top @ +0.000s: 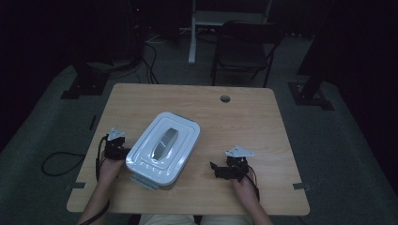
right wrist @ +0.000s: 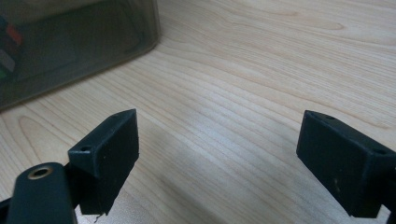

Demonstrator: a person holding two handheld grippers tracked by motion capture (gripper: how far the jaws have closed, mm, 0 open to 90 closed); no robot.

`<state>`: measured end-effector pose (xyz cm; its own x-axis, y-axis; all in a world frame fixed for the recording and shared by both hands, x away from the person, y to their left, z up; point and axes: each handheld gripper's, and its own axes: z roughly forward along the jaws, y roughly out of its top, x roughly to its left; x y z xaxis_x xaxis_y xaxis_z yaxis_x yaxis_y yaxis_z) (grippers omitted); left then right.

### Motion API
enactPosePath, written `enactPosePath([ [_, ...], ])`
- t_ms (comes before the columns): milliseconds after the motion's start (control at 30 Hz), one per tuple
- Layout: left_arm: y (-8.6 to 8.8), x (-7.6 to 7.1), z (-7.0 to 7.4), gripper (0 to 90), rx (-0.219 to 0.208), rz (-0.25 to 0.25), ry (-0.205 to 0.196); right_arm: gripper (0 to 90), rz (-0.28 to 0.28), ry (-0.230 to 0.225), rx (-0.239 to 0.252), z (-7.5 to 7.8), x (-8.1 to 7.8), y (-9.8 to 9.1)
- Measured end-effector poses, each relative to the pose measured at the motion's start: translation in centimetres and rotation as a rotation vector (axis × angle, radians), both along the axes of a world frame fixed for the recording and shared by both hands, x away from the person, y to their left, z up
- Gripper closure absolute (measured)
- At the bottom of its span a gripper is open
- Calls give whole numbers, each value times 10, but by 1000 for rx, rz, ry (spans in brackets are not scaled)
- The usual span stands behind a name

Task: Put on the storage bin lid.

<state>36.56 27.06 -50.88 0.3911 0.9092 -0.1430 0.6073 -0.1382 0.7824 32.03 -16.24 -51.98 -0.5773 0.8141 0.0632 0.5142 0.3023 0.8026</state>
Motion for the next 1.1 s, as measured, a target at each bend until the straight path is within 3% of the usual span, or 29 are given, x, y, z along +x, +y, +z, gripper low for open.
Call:
enactPosePath([
  [233,-9,-10,-5,17,-11,-31,21,129,2,-2,8,1,-1,2],
  [400,-20,-17,-2,17,17,-42,16,128,3,-8,12,1,-1,2],
  [533,-26,-22,2,17,13,-49,8,128,13,-10,-9,2,-1,3],
  [867,-43,-30,6,18,43,-59,-4,127,3,-9,19,3,0,2],
  [1100,-55,-36,5,17,55,-92,5,127,2,0,29,3,1,3],
])
